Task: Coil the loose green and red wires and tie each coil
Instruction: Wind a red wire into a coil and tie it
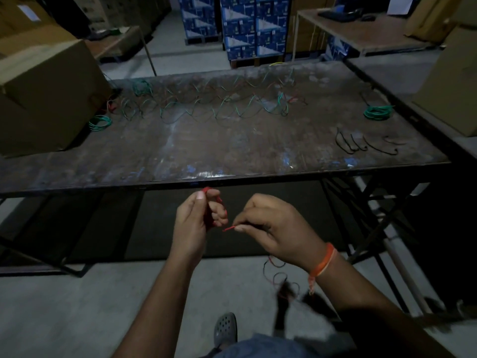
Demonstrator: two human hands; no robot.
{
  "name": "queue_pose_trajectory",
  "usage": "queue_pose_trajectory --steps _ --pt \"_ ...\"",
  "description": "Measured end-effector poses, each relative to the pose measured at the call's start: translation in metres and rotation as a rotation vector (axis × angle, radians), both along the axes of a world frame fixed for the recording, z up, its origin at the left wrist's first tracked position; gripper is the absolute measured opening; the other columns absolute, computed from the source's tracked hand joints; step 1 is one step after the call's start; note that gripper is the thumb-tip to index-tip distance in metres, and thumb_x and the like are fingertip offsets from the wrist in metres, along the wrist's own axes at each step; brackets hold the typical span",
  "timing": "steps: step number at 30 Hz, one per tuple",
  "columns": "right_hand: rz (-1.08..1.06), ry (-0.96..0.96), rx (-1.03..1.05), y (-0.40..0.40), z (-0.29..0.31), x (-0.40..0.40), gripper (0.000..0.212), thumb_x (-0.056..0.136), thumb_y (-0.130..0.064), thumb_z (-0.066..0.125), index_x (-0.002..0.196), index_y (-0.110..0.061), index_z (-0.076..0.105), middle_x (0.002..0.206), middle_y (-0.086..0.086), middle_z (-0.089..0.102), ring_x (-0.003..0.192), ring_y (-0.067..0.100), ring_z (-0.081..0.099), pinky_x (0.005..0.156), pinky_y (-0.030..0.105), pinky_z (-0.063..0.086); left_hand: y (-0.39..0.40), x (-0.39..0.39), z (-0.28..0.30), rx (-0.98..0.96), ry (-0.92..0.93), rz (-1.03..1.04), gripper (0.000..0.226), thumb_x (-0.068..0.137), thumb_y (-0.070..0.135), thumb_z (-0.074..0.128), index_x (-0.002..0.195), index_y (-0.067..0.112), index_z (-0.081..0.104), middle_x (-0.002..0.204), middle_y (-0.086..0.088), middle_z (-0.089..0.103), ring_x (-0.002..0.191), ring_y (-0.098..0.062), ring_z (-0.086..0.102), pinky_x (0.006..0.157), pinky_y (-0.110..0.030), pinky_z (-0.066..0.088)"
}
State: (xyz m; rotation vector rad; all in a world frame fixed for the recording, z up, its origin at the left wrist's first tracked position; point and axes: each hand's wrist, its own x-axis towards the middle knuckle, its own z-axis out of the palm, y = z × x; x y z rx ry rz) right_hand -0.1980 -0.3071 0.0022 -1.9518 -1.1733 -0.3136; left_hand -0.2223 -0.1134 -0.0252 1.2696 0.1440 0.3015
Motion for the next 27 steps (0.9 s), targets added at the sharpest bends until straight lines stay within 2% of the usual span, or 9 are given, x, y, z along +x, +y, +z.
queue_pose_trajectory --steps 3,6,8,12,14,17,20,22,27 --pt "0.005 -0.011 0.038 0.010 0.013 0.010 0.011 0.094 -0.021 0.072 0.098 -0.012 0.077 0.085 0.004 0.061 0.078 0.017 0.059 0.068 0.036 0.050 -0.007 -0.003 0.001 0.095 0.029 -0.080 0.035 0.109 0.024 0.037 0.100 0.003 0.065 0.064 -0.012 0.050 0.056 -0.018 0.047 0.052 -0.028 0.040" --pt "0.009 -0.018 0.038 0.023 0.016 0.019 0.008 0.091 -0.012 0.074 0.096 -0.006 0.075 0.085 0.007 0.061 0.077 0.019 0.058 0.069 0.037 0.050 -0.013 -0.002 0.004 0.103 0.051 -0.140 0.039 0.108 0.022 0.040 0.085 -0.005 0.056 0.062 -0.010 0.034 0.056 -0.016 0.031 0.052 -0.032 0.019" --pt "-0.009 -0.002 0.072 0.029 0.015 0.024 0.008 0.091 -0.008 0.073 0.098 -0.004 0.074 0.088 0.007 0.064 0.081 0.019 0.061 0.073 0.036 0.051 -0.012 0.001 0.006 0.064 0.058 -0.184 0.037 0.107 0.023 0.041 0.086 -0.003 0.055 0.057 -0.005 0.030 0.052 -0.012 0.025 0.050 -0.029 0.016" --pt "-0.093 0.101 0.141 0.032 0.011 0.038 0.007 0.091 -0.008 0.072 0.098 -0.007 0.073 0.092 0.003 0.065 0.087 0.014 0.062 0.075 0.026 0.050 -0.002 0.006 0.007 -0.082 0.059 -0.312 0.046 0.106 0.032 0.038 0.078 0.004 0.061 0.050 0.002 0.023 0.042 -0.008 0.017 0.043 -0.017 0.019" --pt "-0.167 0.195 0.183 0.033 0.007 0.046 0.007 0.090 -0.010 0.074 0.097 -0.010 0.073 0.093 0.000 0.064 0.088 0.010 0.062 0.074 0.022 0.049 0.003 0.010 0.008 -0.165 0.068 -0.374 0.038 0.103 0.030 0.043 0.081 0.004 0.060 0.050 0.005 0.024 0.041 -0.006 0.015 0.042 -0.017 0.013" --pt "-0.252 0.395 0.160 0.040 -0.005 0.062 0.007 0.093 -0.021 0.072 0.099 -0.017 0.073 0.093 -0.006 0.067 0.088 0.006 0.065 0.076 0.026 0.053 0.012 0.021 0.009 -0.306 0.055 -0.396 0.028 0.099 0.029 0.047 0.082 0.009 0.057 0.050 0.008 0.026 0.040 -0.003 0.019 0.042 -0.020 0.011" --pt "-0.141 0.814 0.120 0.051 -0.010 0.074 0.017 0.103 -0.029 0.057 0.101 -0.017 0.068 0.083 -0.014 0.070 0.076 -0.002 0.061 0.069 0.022 0.046 0.023 0.036 0.010 -0.411 0.048 -0.385 0.031 0.104 0.027 0.040 0.082 0.011 0.055 0.050 0.010 0.027 0.039 -0.001 0.023 0.039 -0.019 0.016" --pt "-0.136 1.069 0.165 0.058 -0.006 0.079 0.020 0.105 -0.032 0.051 0.104 -0.019 0.065 0.085 -0.009 0.071 0.079 0.001 0.061 0.066 0.020 0.042 0.031 0.048 0.013 -0.439 0.054 -0.371 0.033 0.104 0.026 0.039 0.080 0.013 0.056 0.051 0.010 0.028 0.038 0.000 0.025 0.038 -0.016 0.021" --pt "-0.034 1.391 0.453 0.079 0.007 0.094 0.023 0.105 -0.026 0.049 0.091 -0.013 0.062 0.072 0.001 0.060 0.073 0.017 0.062 0.047 0.017 0.038 0.045 0.079 0.020 -0.369 0.093 -0.332 0.032 0.106 0.029 0.038 0.080 0.013 0.051 0.052 0.009 0.029 0.038 -0.001 0.025 0.037 -0.015 0.025"
